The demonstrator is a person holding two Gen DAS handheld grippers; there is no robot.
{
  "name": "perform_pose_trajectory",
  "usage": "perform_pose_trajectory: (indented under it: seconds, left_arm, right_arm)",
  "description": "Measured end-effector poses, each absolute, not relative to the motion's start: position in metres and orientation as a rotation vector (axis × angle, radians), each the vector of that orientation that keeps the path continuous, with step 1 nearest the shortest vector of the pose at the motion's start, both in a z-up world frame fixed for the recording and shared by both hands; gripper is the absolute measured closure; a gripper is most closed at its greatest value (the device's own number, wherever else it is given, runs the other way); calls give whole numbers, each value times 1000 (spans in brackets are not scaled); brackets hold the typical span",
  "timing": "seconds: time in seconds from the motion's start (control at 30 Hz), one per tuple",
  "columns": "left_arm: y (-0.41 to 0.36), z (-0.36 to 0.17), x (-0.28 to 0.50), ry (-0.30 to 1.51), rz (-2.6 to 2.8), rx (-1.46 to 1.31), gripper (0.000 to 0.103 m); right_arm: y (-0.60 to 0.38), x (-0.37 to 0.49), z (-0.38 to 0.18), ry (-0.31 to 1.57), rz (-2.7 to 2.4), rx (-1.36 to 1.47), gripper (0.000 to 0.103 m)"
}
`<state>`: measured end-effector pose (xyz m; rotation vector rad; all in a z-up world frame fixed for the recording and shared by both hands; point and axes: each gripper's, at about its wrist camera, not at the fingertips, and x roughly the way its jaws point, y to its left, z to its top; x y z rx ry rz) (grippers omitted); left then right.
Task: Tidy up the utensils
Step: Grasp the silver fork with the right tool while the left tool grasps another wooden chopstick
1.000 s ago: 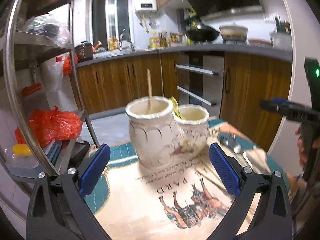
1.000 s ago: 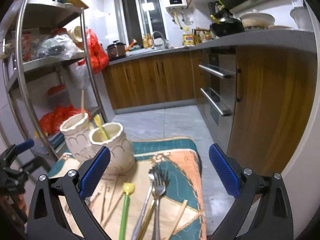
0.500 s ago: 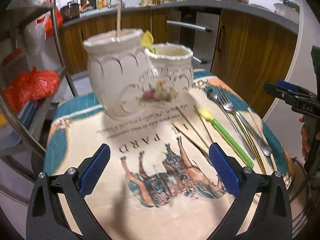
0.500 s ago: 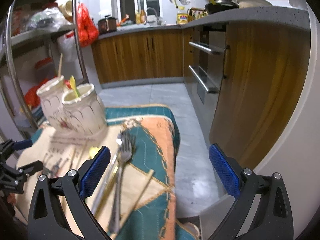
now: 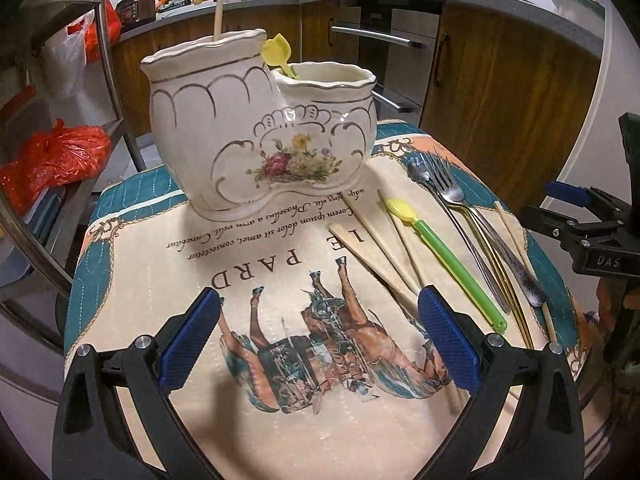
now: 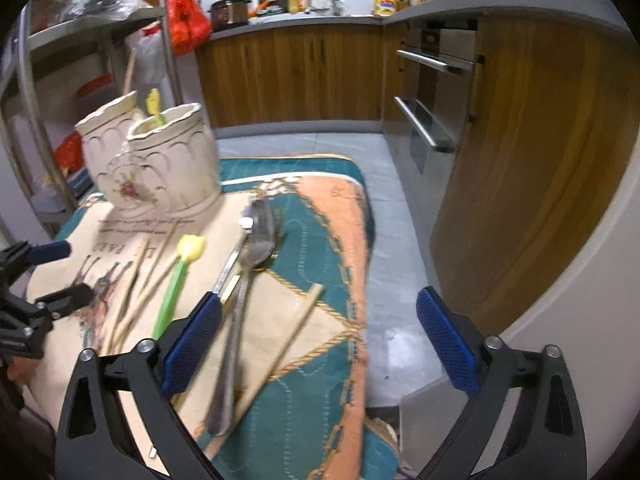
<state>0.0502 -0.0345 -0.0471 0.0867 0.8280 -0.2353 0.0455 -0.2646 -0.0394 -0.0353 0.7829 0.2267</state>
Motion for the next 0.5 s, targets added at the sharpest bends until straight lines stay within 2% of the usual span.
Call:
perform_pose_trajectory:
  seconds: [0.07,0.13,0.33,0.5]
  left_arm:
    - [-36,-46,49,828,-243,86,6]
    - [-37,-47,49,829,-246,89,6]
    - [-38,-47,48,833,-249,90,6]
    - [-40,-48,49,836,-252,92,6]
  right_arm:
    - [-258,45,-39,790,263,-58,22]
    - [-251,44,-39,816,308,-79,45]
    - [-237,43,-44,872,396,-126,74]
    - [-229,48,-51,902,419,-155,81]
